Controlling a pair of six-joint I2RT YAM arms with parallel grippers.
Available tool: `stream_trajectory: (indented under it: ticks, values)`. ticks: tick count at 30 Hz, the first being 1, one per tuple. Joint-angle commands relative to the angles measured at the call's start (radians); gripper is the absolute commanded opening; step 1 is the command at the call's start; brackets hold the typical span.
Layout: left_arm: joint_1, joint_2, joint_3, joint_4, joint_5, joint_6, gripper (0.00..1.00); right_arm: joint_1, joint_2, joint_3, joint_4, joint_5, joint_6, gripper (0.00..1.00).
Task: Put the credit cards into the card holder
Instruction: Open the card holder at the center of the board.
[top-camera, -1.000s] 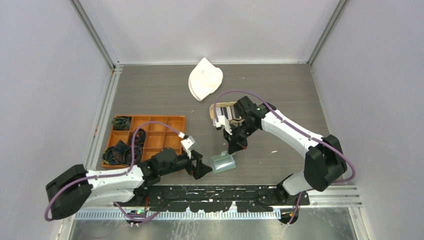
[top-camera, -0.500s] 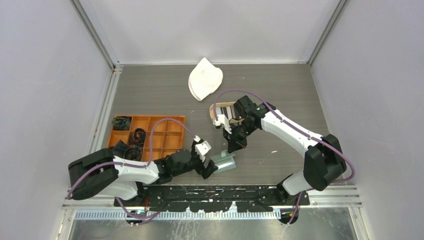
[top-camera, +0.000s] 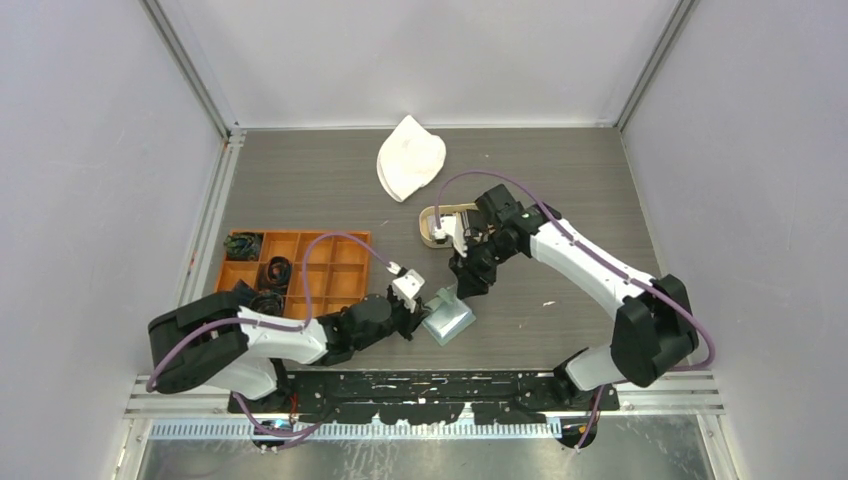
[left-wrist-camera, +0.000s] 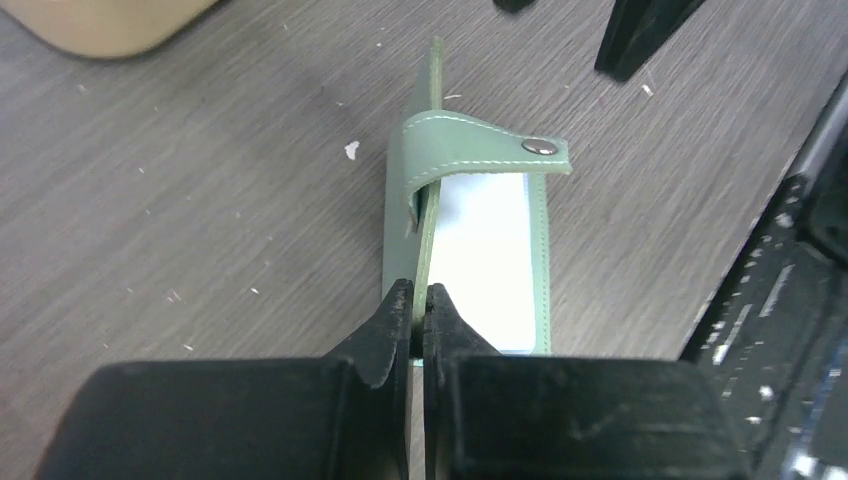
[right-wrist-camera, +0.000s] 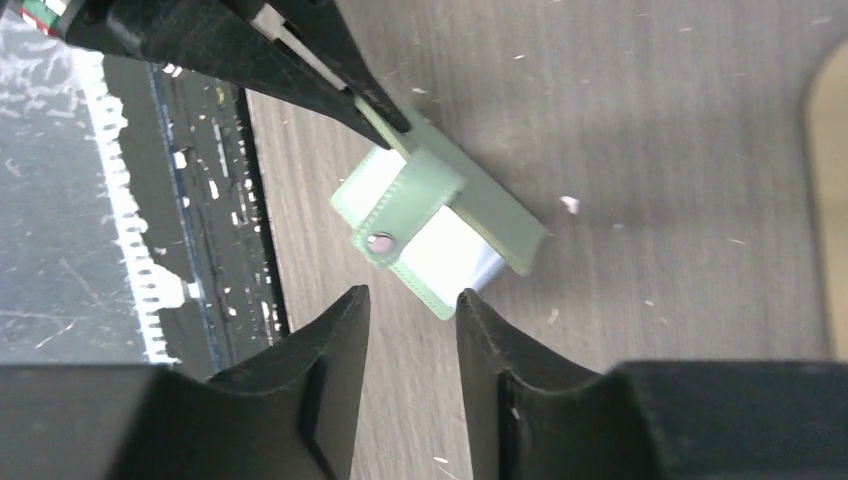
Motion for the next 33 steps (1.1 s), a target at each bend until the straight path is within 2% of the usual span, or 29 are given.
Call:
stream_trajectory:
  ticks: [1, 4, 6, 9, 15, 21, 33]
  values:
    - [0.083, -0.077, 0.022, -0.076, 0.084, -0.24, 0.0, -0.05, -0.137, 0.001, 0.077, -0.001, 0.031, 0.48]
    - [0.219, -0.073, 0.051, -0.156, 0.288, -0.415, 0.0, -0.071, -0.208, -0.031, 0.026, -0.108, -0.092, 0.54]
    - [0.261, -0.049, 0.08, -0.197, 0.387, -0.48, 0.0, -0.071, -0.204, -0.055, -0.08, -0.199, -0.289, 0.57]
    - [0.285, 0.018, 0.156, -0.297, 0.487, -0.539, 0.0, -0.039, -0.194, -0.165, -0.141, -0.226, -0.607, 0.71]
    - [0.306, 0.131, 0.209, -0.297, 0.583, -0.612, 0.0, 0.08, -0.181, -0.231, 0.083, 0.01, -0.455, 0.71]
    - [0.337, 0.217, 0.223, -0.261, 0.642, -0.646, 0.0, 0.184, -0.132, -0.263, 0.183, 0.186, -0.408, 0.73]
    - [0.378, 0.305, 0.237, -0.225, 0.685, -0.665, 0.0, 0.286, -0.055, -0.264, 0.208, 0.283, -0.388, 0.72]
